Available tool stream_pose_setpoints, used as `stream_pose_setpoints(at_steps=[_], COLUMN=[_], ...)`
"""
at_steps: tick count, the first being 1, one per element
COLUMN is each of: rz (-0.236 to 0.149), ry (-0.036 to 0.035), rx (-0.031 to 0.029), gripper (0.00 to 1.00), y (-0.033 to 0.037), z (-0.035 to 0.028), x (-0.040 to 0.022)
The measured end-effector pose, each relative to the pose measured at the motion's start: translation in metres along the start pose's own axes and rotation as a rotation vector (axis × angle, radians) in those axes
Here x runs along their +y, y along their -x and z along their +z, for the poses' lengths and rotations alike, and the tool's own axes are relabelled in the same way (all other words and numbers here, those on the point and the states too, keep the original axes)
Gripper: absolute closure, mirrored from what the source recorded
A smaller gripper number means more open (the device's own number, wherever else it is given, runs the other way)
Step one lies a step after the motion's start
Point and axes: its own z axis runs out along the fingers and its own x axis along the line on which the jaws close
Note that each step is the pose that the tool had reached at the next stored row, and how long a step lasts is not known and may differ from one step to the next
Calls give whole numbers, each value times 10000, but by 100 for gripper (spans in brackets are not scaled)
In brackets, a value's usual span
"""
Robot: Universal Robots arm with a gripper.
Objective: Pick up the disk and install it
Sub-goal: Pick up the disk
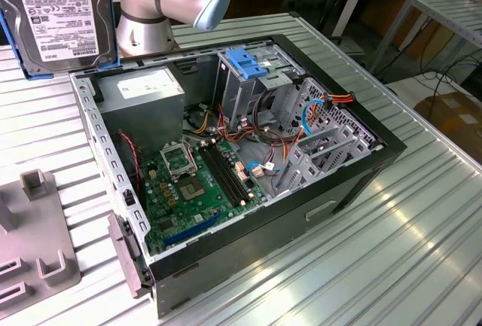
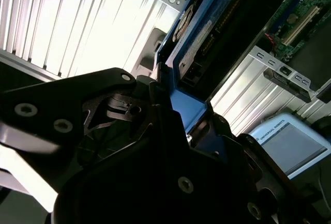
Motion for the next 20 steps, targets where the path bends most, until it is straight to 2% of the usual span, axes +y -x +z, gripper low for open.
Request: stream_pose_setpoints(at_steps=[20], rz=[0], ry=[1], rx=[1], gripper=[63], y=[14], z=[-6], x=[-517])
